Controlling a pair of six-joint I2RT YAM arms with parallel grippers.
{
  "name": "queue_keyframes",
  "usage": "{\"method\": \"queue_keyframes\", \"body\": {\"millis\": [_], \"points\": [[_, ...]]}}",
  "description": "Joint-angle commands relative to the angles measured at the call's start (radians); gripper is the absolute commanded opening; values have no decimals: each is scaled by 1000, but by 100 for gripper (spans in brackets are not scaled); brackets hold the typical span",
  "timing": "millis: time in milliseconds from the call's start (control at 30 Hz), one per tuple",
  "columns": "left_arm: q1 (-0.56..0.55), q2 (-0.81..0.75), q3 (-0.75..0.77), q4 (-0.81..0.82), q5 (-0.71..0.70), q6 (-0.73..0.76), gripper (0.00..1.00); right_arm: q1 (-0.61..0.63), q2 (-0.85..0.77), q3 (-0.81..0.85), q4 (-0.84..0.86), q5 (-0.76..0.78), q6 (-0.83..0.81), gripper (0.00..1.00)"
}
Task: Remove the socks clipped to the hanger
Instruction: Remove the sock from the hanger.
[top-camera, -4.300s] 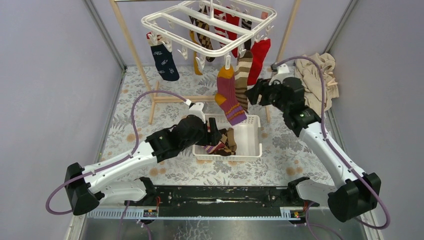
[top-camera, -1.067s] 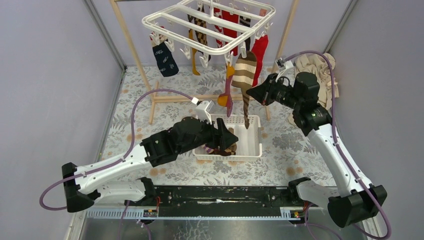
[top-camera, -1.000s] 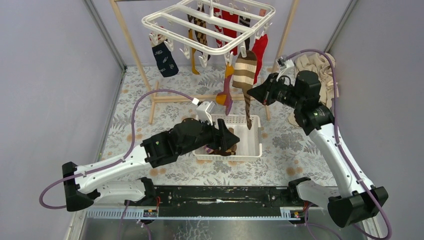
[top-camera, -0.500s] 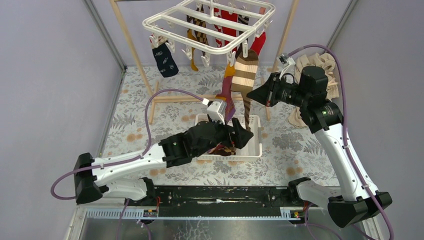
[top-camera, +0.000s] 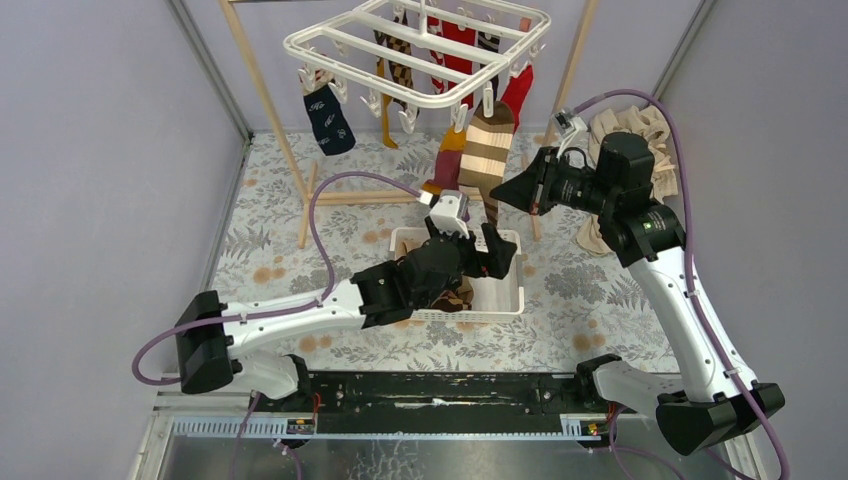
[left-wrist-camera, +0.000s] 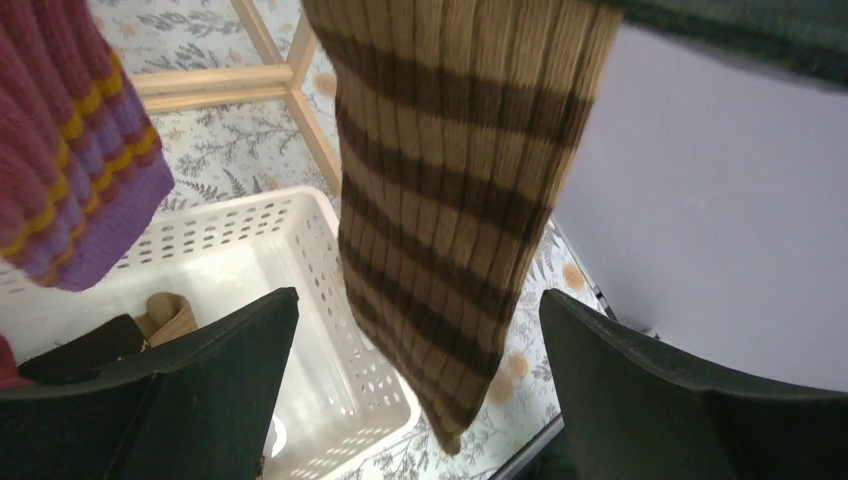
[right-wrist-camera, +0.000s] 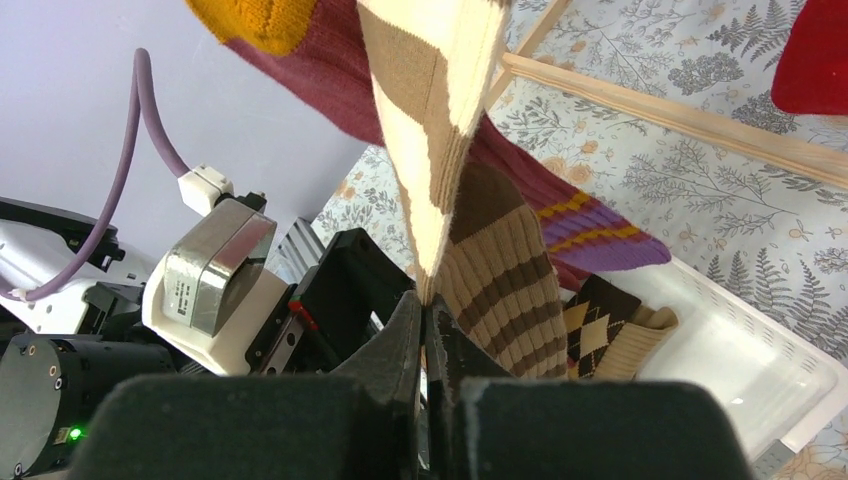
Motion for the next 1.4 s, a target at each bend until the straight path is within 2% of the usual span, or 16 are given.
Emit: {"method": "queue_keyframes", "body": {"millis": [0,67,100,200,233,367,600,667,800,1033,1367], "points": [[-6,28,58,121,-111,34,98,14,-18,6,32,-43,19,0],[-6,46,79,100,-143,27,97,16,-20,-2,39,-42,22,0],[-5,55,86,95,-149,28,93,15,-21,-4,41,-46,23,0],[-6,69,93,102,-146,36,71,16,-24,-11,47,-48,22,0],[-5,71,94,108,-143,40,57,16,-24,-14,48,-52,21,0],[-5,79,113,79,-137,49,29,16,-27,-22,51,-53,16,0],[-4,30,136,-43,-108,57,0,16,-19,-49,83,-48,14,0],[-3,12,145,-96,-93,57,0,16,-12,-54,98,-45,17,1],[7,-39,130,-166,-40,48,0,16,3,-55,129,-40,26,17],[72,-171,55,-231,48,12,0,16,9,-41,192,-57,21,34],[179,-255,106,-367,214,27,0,15,53,35,426,-29,40,45]]}}
